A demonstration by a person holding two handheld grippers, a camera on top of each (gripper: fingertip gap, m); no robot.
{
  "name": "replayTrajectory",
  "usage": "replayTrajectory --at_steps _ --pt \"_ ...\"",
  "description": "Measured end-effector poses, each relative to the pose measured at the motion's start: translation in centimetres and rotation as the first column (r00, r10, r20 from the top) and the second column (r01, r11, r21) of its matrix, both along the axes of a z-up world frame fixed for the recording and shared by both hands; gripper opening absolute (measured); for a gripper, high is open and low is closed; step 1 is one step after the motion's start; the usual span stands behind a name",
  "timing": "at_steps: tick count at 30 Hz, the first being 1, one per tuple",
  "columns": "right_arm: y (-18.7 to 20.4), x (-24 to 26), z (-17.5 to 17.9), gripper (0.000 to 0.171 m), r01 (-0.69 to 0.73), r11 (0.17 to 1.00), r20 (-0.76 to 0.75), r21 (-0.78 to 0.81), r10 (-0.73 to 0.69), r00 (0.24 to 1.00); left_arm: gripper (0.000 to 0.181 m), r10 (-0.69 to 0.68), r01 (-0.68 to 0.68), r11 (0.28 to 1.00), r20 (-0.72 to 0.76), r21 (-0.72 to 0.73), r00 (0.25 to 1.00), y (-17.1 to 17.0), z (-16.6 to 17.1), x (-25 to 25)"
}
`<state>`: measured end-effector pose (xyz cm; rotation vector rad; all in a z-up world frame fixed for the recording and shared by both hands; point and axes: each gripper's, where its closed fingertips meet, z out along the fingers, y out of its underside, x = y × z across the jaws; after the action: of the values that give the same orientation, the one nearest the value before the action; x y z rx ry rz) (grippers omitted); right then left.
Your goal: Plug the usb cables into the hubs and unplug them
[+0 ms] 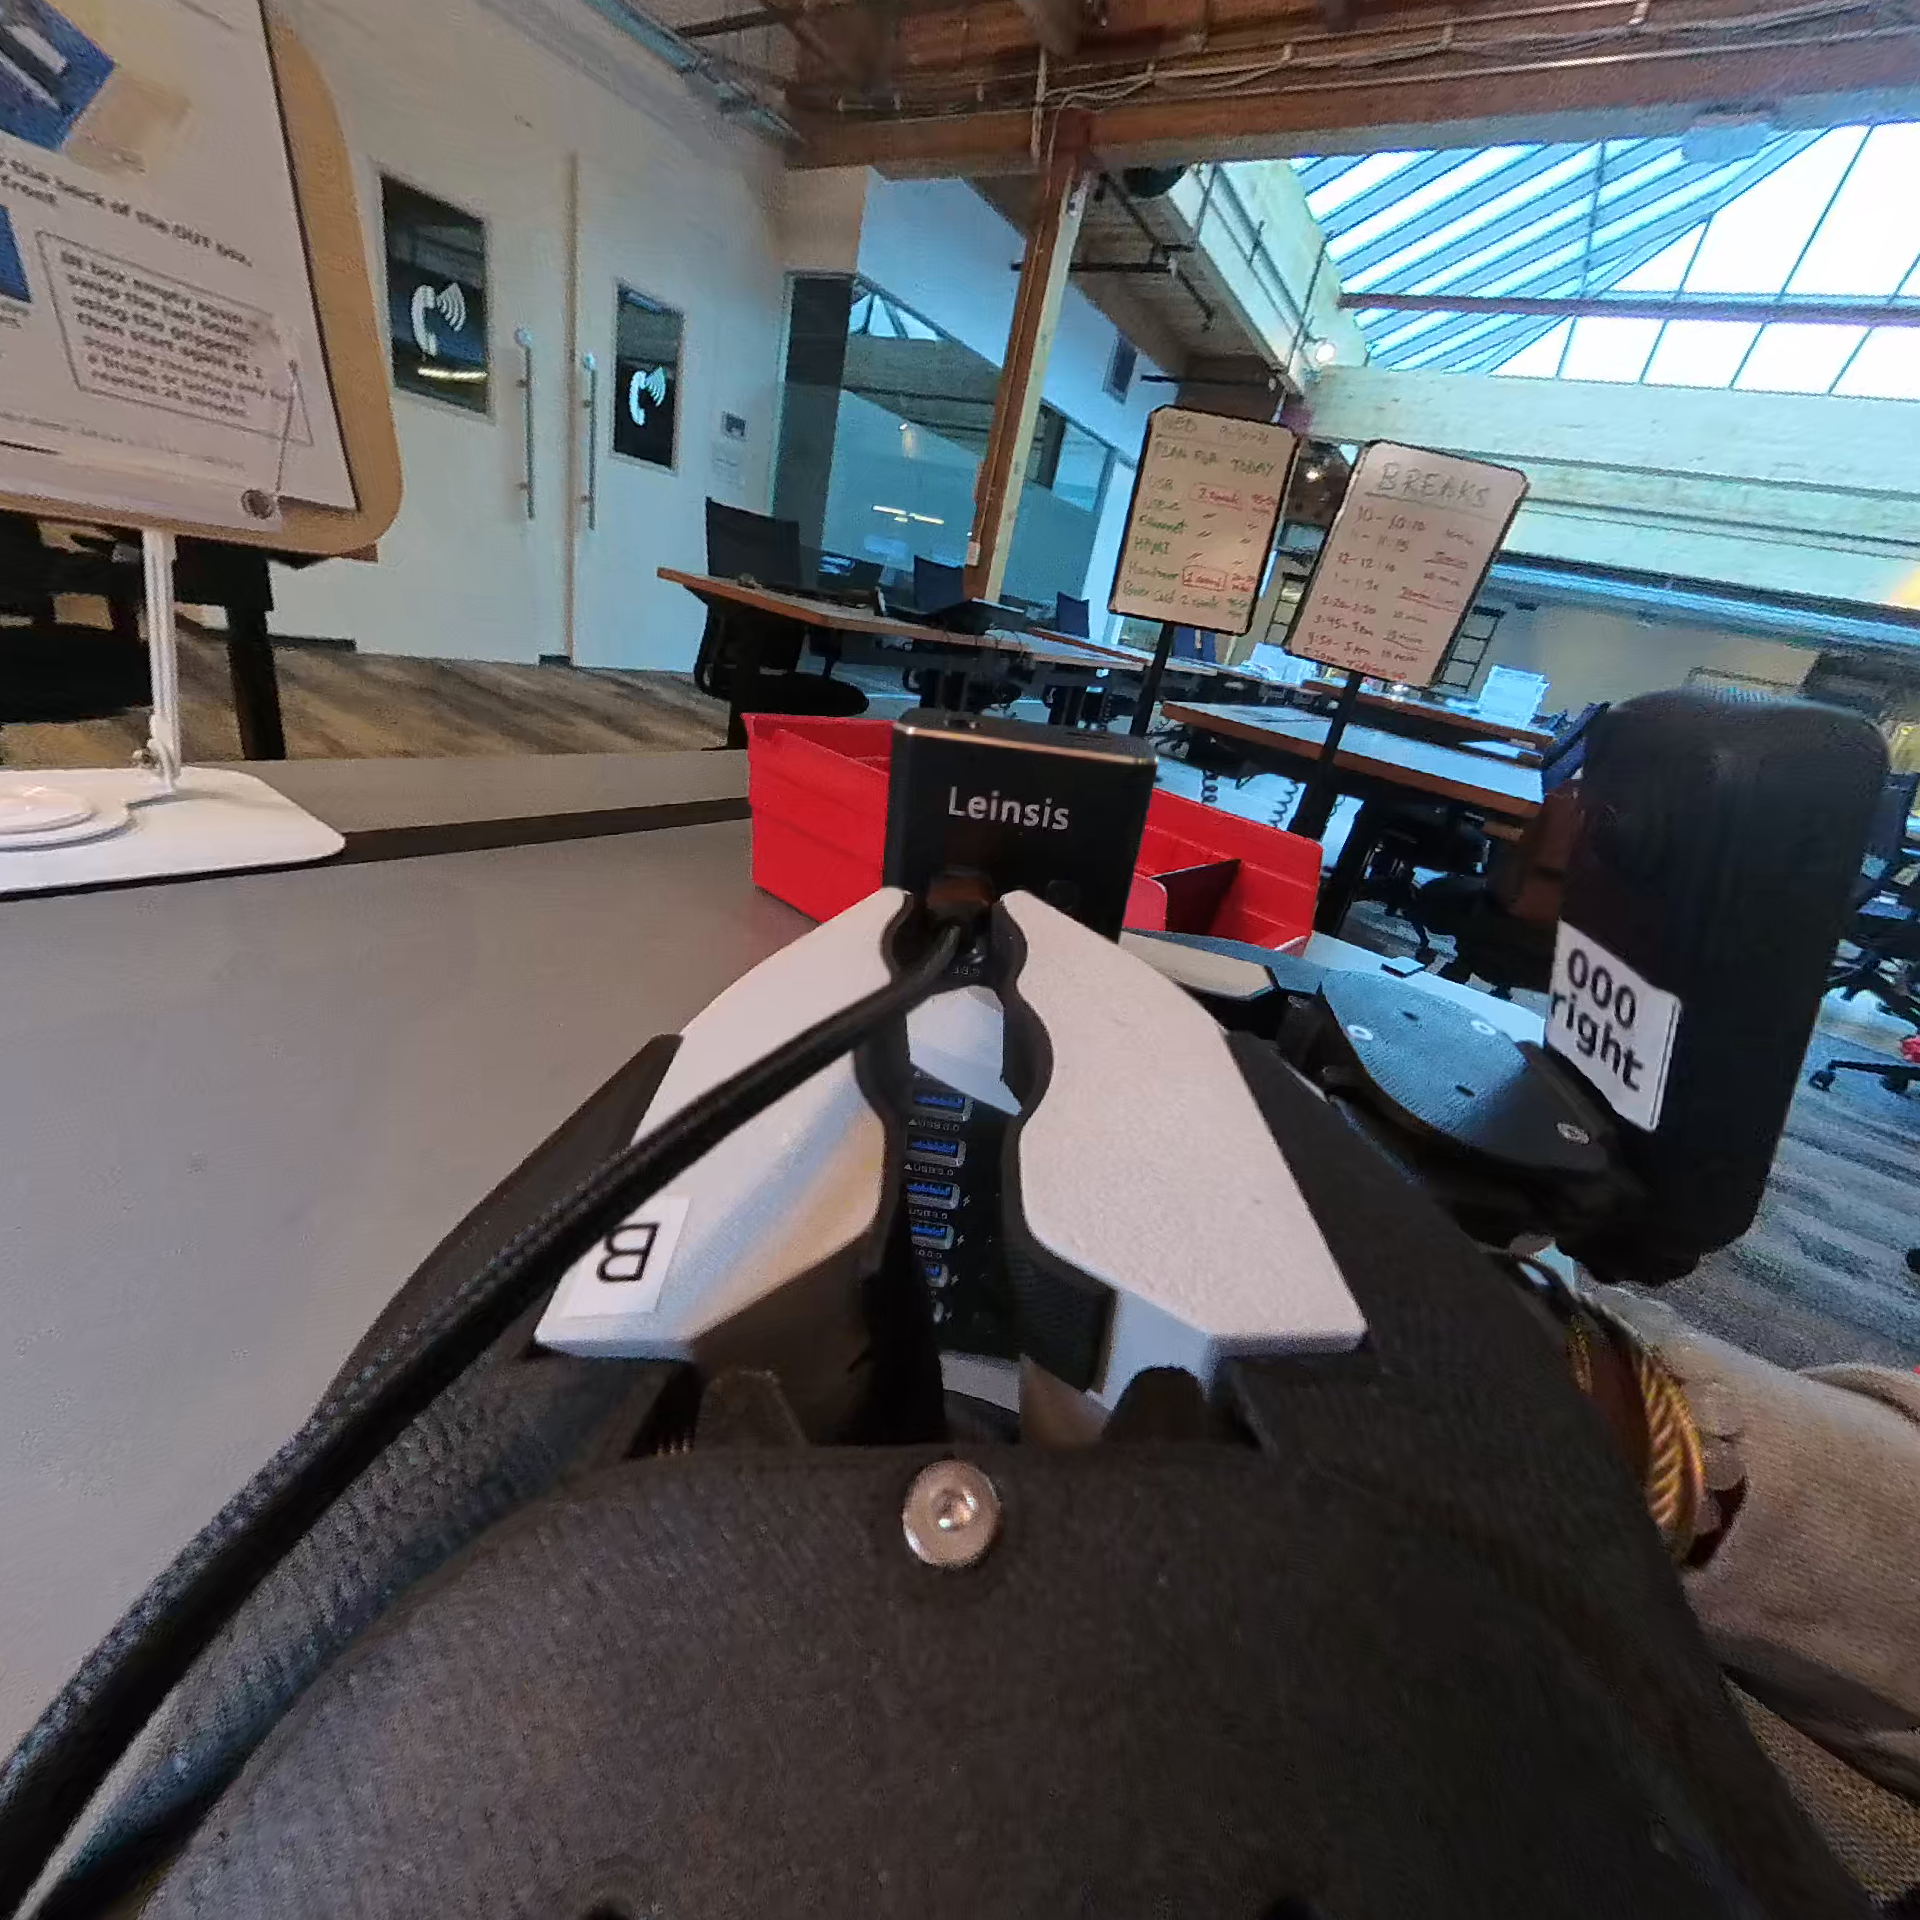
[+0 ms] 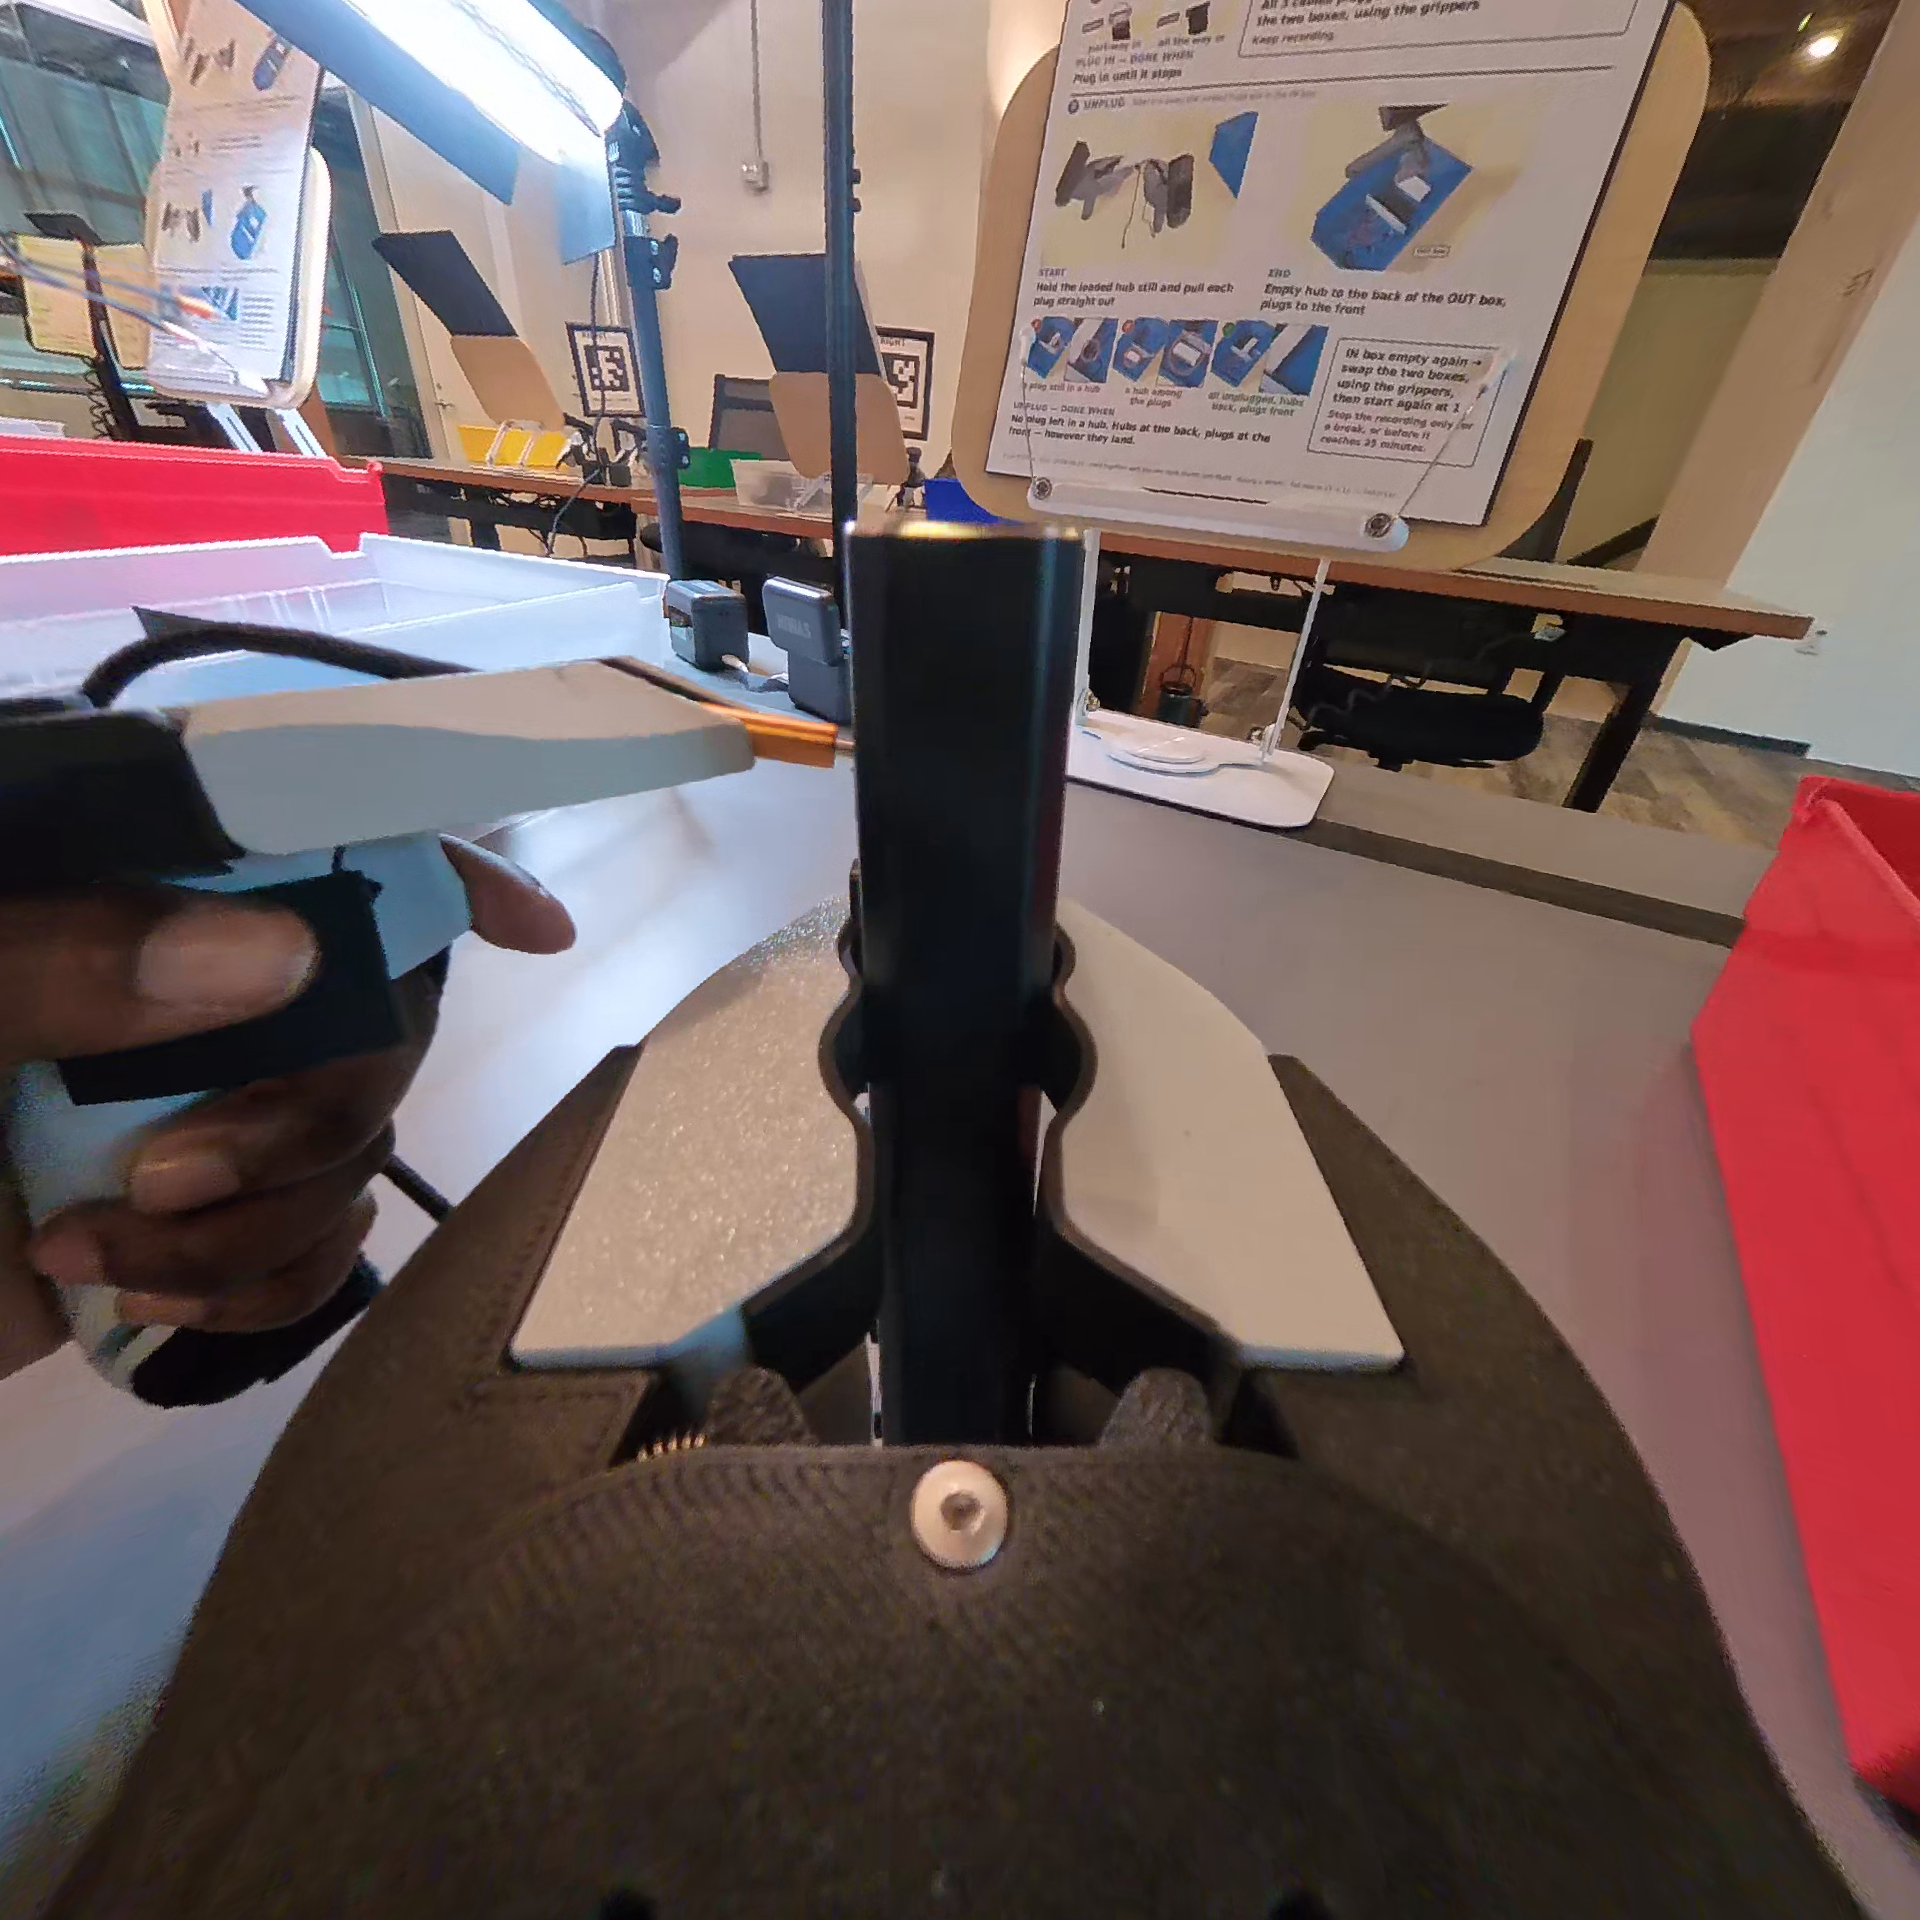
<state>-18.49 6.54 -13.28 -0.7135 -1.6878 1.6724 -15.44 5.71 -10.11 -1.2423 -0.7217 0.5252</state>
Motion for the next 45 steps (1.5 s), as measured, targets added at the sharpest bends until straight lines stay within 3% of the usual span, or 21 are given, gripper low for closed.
replayTrajectory --at_steps 9,22,27,31,34,36,38,40,43,45 --pt "-0.1 0.7 -0.5 0.030 -0.128 0.991 0.059 -0.026 0.129 0.990 0.013 0.029 -0.071 0.978 -0.207 -0.195 0.978 1.0 -0.2 0.5" --pt "-0.3 1.0 -0.8 0.031 -0.149 0.979 0.006 0.139 0.149 0.989 0.013 -0.119 0.076 0.948 -0.124 -0.309 0.985 0.8 -0.6 0.6" --pt "-0.1 0.7 -0.9 0.031 -0.133 0.982 0.014 0.132 0.132 0.991 0.013 -0.091 0.042 0.931 -0.118 -0.363 0.989 1.2 -0.5 -0.1" --pt "-0.3 0.5 -0.8 0.032 -0.140 0.985 0.019 0.100 0.139 0.990 0.014 -0.094 0.060 0.954 -0.101 -0.293 0.990 1.0 -0.5 -0.2" --pt "-0.8 0.4 -0.3 0.031 -0.154 0.988 -0.044 0.024 0.155 0.987 0.041 -0.159 0.163 0.947 0.038 -0.276 0.987 1.8 -1.8 0.4" --pt "-0.7 0.1 -0.4 0.031 -0.131 0.991 -0.041 0.036 0.132 0.990 0.064 -0.258 0.290 0.935 0.172 -0.206 0.951 2.5 -2.5 1.8" --pt "-0.6 0.0 -0.3 0.031 -0.115 0.993 -0.052 0.033 0.117 0.992 0.064 -0.373 0.411 0.904 0.258 -0.117 0.892 2.3 -2.0 4.0" --pt "-0.2 -0.4 -0.3 0.030 -0.093 0.995 -0.052 0.019 0.094 0.994 0.065 -0.554 0.591 0.806 0.304 -0.038 0.775 2.2 -1.1 7.3" --pt "0.8 -1.1 0.3 0.030 -0.072 0.993 -0.010 -0.089 0.072 0.997 0.065 -0.786 0.792 0.610 0.151 0.034 0.599 0.3 2.8 12.6" --pt "1.4 -1.5 0.4 0.030 -0.057 0.989 0.014 -0.135 0.060 0.998 0.065 -0.834 0.834 0.551 -0.031 0.017 0.551 -2.0 5.9 14.8"
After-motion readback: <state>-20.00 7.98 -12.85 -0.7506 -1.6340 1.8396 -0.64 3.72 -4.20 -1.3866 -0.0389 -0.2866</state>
